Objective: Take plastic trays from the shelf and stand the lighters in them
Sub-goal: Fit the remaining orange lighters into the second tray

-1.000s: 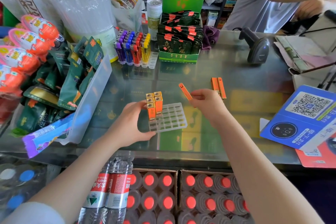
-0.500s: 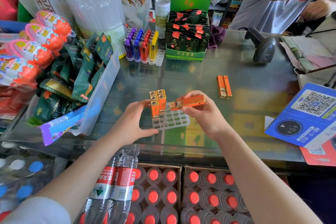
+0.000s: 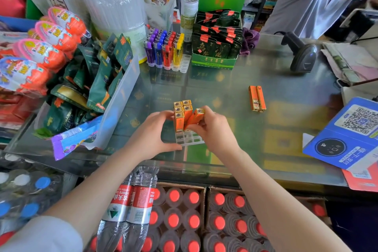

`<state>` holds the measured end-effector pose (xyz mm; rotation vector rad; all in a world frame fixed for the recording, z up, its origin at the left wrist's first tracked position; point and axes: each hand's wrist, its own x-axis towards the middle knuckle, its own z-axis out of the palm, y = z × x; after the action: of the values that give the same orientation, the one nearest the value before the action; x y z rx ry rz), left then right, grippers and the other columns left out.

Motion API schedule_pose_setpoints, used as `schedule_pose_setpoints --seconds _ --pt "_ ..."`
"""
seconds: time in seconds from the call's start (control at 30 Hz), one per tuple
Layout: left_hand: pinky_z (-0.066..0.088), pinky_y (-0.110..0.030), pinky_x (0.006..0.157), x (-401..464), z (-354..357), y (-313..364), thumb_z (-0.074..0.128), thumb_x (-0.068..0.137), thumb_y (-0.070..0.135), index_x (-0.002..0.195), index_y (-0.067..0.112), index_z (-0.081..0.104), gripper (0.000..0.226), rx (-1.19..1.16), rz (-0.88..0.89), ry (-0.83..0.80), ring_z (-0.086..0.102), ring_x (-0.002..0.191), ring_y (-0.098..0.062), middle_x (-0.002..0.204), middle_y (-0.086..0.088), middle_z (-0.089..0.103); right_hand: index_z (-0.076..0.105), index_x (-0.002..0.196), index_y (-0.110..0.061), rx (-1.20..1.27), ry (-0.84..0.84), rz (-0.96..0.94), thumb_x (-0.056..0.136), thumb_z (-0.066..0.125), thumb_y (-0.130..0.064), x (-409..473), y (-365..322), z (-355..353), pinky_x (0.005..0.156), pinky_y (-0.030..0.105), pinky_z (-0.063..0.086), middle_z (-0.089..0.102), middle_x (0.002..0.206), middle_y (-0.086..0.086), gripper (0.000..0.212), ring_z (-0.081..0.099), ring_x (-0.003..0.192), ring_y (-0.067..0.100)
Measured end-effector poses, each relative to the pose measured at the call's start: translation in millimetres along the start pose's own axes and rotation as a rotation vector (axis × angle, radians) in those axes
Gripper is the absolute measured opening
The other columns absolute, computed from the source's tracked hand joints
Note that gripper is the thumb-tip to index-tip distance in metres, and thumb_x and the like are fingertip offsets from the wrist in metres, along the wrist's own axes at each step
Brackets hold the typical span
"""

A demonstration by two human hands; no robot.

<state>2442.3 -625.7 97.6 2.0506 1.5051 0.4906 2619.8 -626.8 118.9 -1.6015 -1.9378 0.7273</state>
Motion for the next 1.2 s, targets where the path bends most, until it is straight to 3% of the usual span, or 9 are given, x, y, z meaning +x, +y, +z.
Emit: schedule_pose_setpoints --seconds 0.17,0.27,0.4,0.47,0.63,0.87,1.0,1.1,1.2 --pt "0.029 -0.021 0.094 0 0 2 0.079 0.062 0.043 0.128 0.026 0.039 0.079 0.023 -0.014 0.004 0.040 0.121 -0.011 0.134 0.003 0.045 0.043 0.097 -0.008 -0.474 -0.082 -0.026 0.093 0.051 -0.029 2 -13 4 0.057 0.031 0.042 0.064 0.094 0.011 0.022 0.063 0.080 0.032" --pt "0.030 -0.023 0.096 0 0 2 0.079 0.062 0.042 0.129 0.025 0.039 0.080 0.025 -0.012 0.007 0.040 0.122 -0.011 0.135 0.003 0.045 0.044 0.095 -0.009 -0.578 -0.061 -0.068 0.095 0.048 -0.026 0 -9 8 0.045 0.026 0.031 0.065 0.093 0.009 0.017 0.063 0.077 0.032" --pt "0.032 -0.028 0.098 1 -2 3 0.079 0.062 0.041 0.130 0.026 0.038 0.081 0.021 -0.018 -0.010 0.038 0.124 -0.012 0.136 0.003 0.043 0.061 0.104 -0.010 -0.278 -0.109 -0.138 0.088 0.058 -0.020 2 13 -9 0.071 0.029 0.047 0.066 0.097 0.005 0.019 0.058 0.087 0.022" --pt "0.032 -0.029 0.100 3 -1 5 0.079 0.063 0.041 0.130 0.027 0.038 0.080 0.021 -0.020 -0.024 0.038 0.124 -0.011 0.137 0.003 0.042 0.064 0.102 -0.010 -0.100 0.008 -0.138 0.085 0.058 -0.013 3 30 -21 0.078 0.028 0.044 0.065 0.094 0.003 0.018 0.053 0.086 0.016" --pt "0.032 -0.031 0.102 9 1 13 0.077 0.066 0.039 0.133 0.028 0.035 0.080 0.006 -0.031 -0.038 0.036 0.127 -0.012 0.140 0.005 0.039 0.058 0.109 -0.004 -0.185 0.407 0.265 0.085 0.053 -0.013 21 80 -48 0.088 0.038 0.040 0.056 0.115 0.017 0.026 0.050 0.105 0.036" --pt "0.022 -0.025 0.104 8 1 15 0.077 0.065 0.041 0.140 0.029 0.020 0.095 -0.046 -0.019 -0.046 0.022 0.121 0.006 0.129 0.021 0.027 0.041 0.119 0.001 -0.481 0.300 0.569 0.089 0.053 -0.030 45 102 -62 0.094 0.045 0.036 0.044 0.128 0.021 0.045 0.039 0.118 0.039" --pt "0.026 -0.026 0.106 3 -4 13 0.062 0.076 0.046 0.137 0.018 0.030 0.075 -0.088 0.054 0.175 0.028 0.125 0.001 0.134 0.011 0.036 0.048 0.114 0.004 -0.491 0.253 0.542 0.086 0.053 -0.021 55 99 -60 0.092 0.043 0.038 0.048 0.121 0.023 0.037 0.045 0.112 0.041" --pt "0.036 -0.029 0.099 2 -15 23 0.051 0.081 0.035 0.124 0.008 0.046 0.051 -0.078 0.194 0.445 0.042 0.116 -0.011 0.121 0.003 0.046 0.049 0.114 0.002 -0.341 0.197 0.409 0.084 0.056 -0.020 49 86 -57 0.085 0.040 0.041 0.048 0.116 0.020 0.038 0.051 0.103 0.041" --pt "0.043 -0.018 0.082 2 -27 44 0.050 0.083 0.027 0.110 0.006 0.056 0.035 -0.086 0.281 0.562 0.051 0.095 -0.009 0.104 0.004 0.052 0.051 0.113 -0.003 -0.072 0.244 0.102 0.082 0.060 -0.014 25 61 -57 0.071 0.015 0.037 0.048 0.102 0.005 0.035 0.053 0.092 0.026"
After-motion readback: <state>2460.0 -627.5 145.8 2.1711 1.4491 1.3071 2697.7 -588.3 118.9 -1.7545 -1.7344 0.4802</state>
